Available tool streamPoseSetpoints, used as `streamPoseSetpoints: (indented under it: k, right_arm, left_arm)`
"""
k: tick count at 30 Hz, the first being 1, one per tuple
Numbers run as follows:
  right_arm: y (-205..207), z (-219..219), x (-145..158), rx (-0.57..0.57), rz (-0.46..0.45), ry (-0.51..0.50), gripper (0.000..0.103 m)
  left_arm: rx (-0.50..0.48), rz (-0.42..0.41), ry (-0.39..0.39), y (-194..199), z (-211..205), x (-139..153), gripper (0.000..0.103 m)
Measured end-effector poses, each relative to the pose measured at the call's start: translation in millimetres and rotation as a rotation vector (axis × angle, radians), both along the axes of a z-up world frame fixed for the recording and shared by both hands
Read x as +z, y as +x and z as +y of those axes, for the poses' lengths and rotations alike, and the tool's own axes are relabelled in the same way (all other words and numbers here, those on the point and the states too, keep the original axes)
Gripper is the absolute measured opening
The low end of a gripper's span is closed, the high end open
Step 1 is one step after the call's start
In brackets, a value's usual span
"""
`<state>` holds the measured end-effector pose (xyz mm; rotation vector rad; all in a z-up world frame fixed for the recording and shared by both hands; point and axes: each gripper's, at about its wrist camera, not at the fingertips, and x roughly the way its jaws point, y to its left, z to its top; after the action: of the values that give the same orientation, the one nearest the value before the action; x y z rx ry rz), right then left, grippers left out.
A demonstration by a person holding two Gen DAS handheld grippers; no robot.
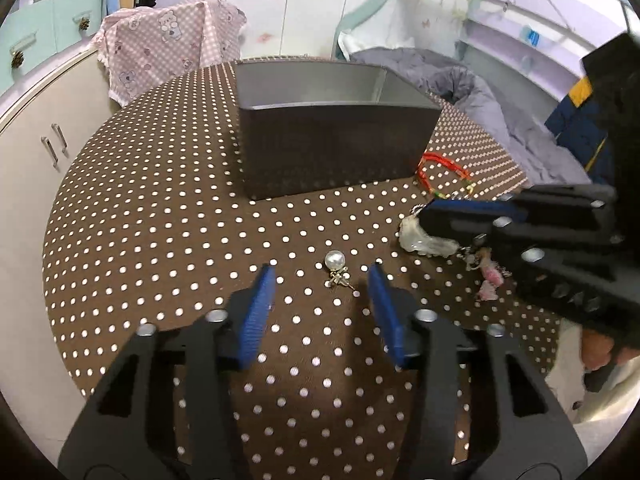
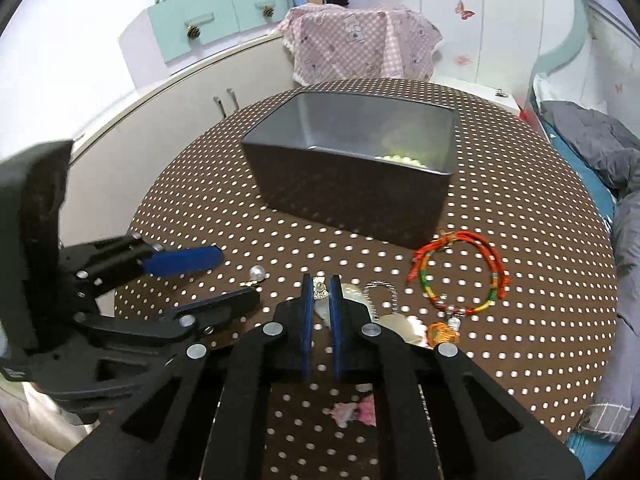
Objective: Organize jewelry
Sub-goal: 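Grasp a small silver pendant with the left gripper while the right gripper grasps a charm, then carry the held pieces over the grey box and lower them inside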
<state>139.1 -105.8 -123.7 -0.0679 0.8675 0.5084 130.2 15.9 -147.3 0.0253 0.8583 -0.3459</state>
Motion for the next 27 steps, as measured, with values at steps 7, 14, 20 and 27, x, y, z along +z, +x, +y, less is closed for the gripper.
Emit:
streamPoseSetpoints:
  k: [7, 14, 20, 27]
  right_arm:
    - [8.0, -18.2, -1.1, -0.055, 0.009, 0.011, 0.006]
    - [7.9, -20.9, -1.9, -0.066, 0.008, 0.018, 0.006]
    - [8.1, -21.3, -1.8, -0.067, 0.005, 0.021, 0.006]
    - [9.6, -23.4, -1.2, -0.074, 0.0, 0.026, 0.006]
  left_arm:
    - [0.007, -0.006, 0.022, 7.3, 2.5, 0.3, 0.01]
    - [0.022, 0.002, 0.003, 9.3, 8.2, 1.3, 0.01]
    - [0.023, -0.005, 0.006, 10.0, 8.2, 3.2, 0.01]
    - [0.035, -0.02, 0.003, 12.7, 9.9, 7.8, 0.01]
